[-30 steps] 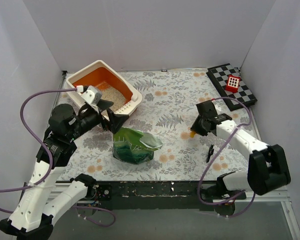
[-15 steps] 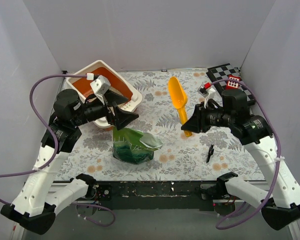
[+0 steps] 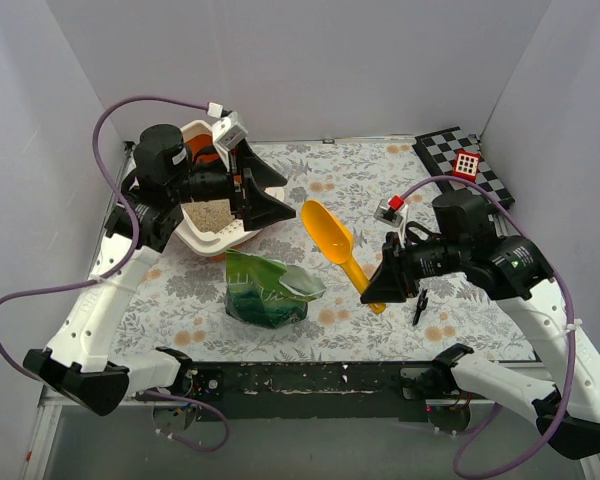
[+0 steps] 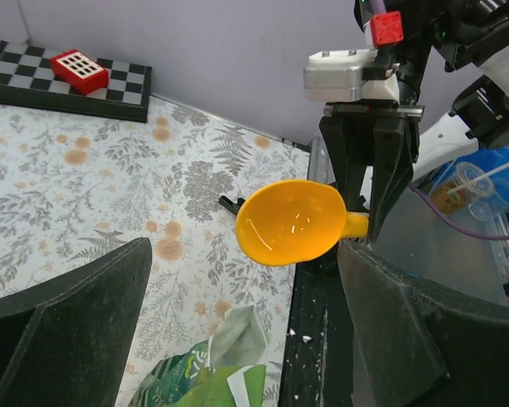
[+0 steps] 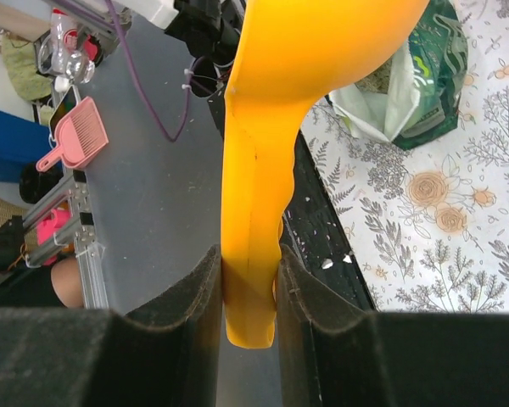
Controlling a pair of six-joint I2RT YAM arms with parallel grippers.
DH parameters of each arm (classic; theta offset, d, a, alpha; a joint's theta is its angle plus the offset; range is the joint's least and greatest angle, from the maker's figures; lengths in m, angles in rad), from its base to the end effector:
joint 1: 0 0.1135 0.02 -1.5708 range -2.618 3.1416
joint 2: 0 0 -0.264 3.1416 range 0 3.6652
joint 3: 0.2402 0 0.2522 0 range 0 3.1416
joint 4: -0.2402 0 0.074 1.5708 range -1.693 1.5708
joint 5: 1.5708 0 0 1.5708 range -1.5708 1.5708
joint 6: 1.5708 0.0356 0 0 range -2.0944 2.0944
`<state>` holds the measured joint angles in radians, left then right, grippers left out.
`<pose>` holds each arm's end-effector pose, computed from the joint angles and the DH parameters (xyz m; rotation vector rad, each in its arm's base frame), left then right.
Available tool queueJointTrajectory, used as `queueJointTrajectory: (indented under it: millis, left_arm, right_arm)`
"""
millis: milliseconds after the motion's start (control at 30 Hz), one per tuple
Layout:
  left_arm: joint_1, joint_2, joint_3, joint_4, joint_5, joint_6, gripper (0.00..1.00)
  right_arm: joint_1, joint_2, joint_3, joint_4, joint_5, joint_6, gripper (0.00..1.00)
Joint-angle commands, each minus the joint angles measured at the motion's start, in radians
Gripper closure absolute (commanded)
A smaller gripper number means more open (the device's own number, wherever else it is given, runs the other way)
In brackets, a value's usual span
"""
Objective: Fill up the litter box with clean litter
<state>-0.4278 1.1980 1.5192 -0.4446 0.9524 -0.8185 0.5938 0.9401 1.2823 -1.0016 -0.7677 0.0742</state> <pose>0.1984 -0.1223 0.4820 0.4524 1.9122 -1.6710 0.1135 0.1065 0.4044 -1.0029 2.0489 1.2134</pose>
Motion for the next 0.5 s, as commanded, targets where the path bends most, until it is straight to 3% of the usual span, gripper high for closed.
queueJointTrajectory:
  millis: [0,467]
  left_arm:
    - [-0.002,0.021,0.026,-0.045,0.117,0.018,0.09]
    - [-0.002,0.023,-0.053,0.027,0.174,0.051,0.12]
  right_arm:
    - [0.031,0.005,0.074,0.001,-0.054,-0.039,0.99]
    - [0.075,0.104,0.184,0.026,-0.093,-0.030,0.99]
